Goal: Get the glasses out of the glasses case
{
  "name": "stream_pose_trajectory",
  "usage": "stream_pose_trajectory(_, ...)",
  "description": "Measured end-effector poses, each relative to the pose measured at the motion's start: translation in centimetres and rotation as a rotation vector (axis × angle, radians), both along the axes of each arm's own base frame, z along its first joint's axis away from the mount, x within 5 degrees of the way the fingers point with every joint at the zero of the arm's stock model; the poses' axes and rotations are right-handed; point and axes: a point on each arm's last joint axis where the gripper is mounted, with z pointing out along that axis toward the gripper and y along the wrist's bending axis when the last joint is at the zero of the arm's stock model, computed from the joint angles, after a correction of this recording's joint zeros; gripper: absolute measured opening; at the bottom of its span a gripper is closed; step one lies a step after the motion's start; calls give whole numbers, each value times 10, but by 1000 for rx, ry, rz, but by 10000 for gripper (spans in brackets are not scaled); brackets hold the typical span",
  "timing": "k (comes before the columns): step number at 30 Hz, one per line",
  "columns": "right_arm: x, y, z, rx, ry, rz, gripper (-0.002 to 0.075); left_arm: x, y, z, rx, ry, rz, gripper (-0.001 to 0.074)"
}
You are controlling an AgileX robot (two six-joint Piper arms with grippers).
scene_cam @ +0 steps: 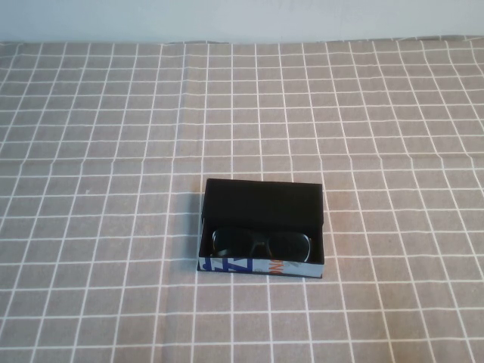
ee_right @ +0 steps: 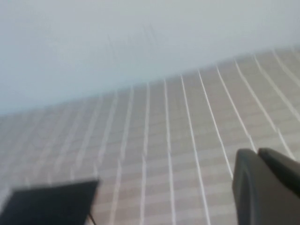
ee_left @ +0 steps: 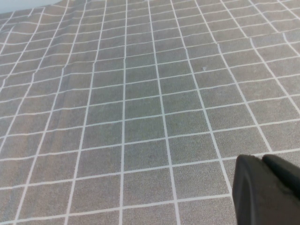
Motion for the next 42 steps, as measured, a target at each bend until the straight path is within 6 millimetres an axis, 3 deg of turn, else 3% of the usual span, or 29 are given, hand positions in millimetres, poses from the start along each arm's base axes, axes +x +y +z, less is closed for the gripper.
stream_pose_trajectory(4,-19,1,56,17,-152,16,-18,0,0,0,0,0,0,-4)
stream_pose_trajectory(7,-31,3,79,58,-240,30,-18,0,0,0,0,0,0,-4)
stream_pose_trajectory(20,-29,8,72,100,-193,88,-18,0,0,0,0,0,0,-4)
stream_pose_trajectory(26,-31,13,111,-159,-207,147,-18,0,0,0,0,0,0,-4)
stream_pose_trajectory(30,-12,18,135,-357,-96,233,-18,0,0,0,0,0,0,-4)
stream_pose_trajectory(34,26,24,146,-529,78,386,-18,0,0,0,0,0,0,-4)
stream_pose_trajectory(42,88,48,133,-660,258,746,-18,0,0,0,0,0,0,-4)
